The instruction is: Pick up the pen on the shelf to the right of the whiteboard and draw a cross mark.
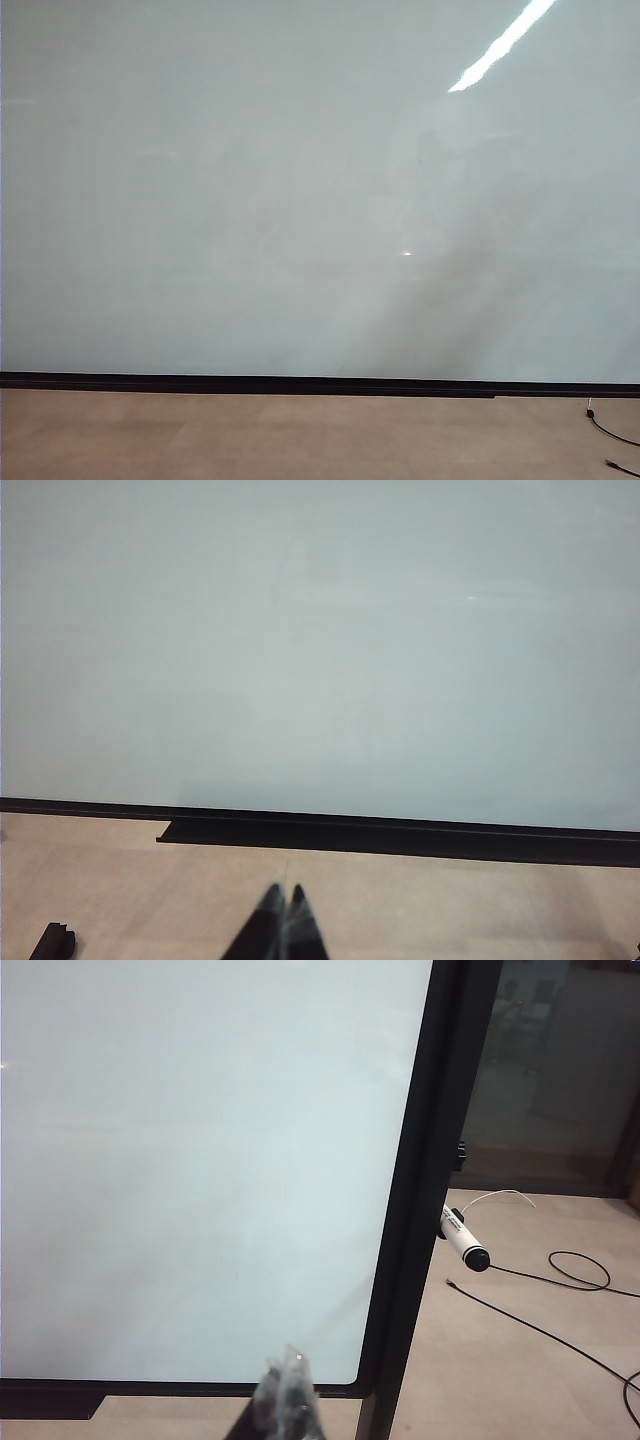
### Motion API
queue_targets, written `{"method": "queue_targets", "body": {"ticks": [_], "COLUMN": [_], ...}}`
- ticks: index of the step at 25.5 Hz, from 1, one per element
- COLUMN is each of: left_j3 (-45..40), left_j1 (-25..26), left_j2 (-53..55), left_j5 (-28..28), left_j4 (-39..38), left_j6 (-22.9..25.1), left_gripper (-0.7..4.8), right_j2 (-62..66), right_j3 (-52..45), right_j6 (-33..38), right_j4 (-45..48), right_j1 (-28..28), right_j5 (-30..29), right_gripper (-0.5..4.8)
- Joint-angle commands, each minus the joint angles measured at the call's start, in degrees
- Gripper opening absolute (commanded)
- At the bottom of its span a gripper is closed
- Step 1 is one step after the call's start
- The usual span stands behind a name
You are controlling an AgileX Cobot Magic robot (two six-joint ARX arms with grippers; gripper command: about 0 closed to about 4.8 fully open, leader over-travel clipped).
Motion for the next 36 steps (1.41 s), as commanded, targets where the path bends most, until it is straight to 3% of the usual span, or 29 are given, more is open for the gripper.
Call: {"method": "queue_targets", "body": {"ticks": [1,13,21,28,31,36], "left_j3": [0.2,0.2,0.2,0.2,0.2,0.2], "left_j1": [0.0,0.0,0.0,0.0,0.0,0.0], "left_j2": [0.0,0.0,0.0,0.0,0.0,0.0], "left_j5": [0.2,0.2,0.2,0.2,0.2,0.2], "left_j4": [0.3,0.3,0.3,0.3,0.3,0.3], "left_j6": [0.2,0.3,0.2,0.2,0.2,0.3], "left_gripper": [-0.04,-0.05,-0.04,-0.05,-0.04,-0.05], "right_j2": [0.0,0.0,0.0,0.6,2.8,7.0], "right_j3": [0.2,0.2,0.2,0.2,0.3,0.4], "right_j6": [0.0,0.1,0.0,0.0,0.1,0.0], "right_j4": [0.9,1.6,2.5,0.5,0.9,4.4], "right_j1": [0.0,0.0,-0.1,0.0,-0.1,-0.1], "right_j5": [0.0,0.1,15.7,16.1,15.2,15.2], "right_gripper": [-0.09,-0.09,-0.09,-0.04,0.70,1.52]}}
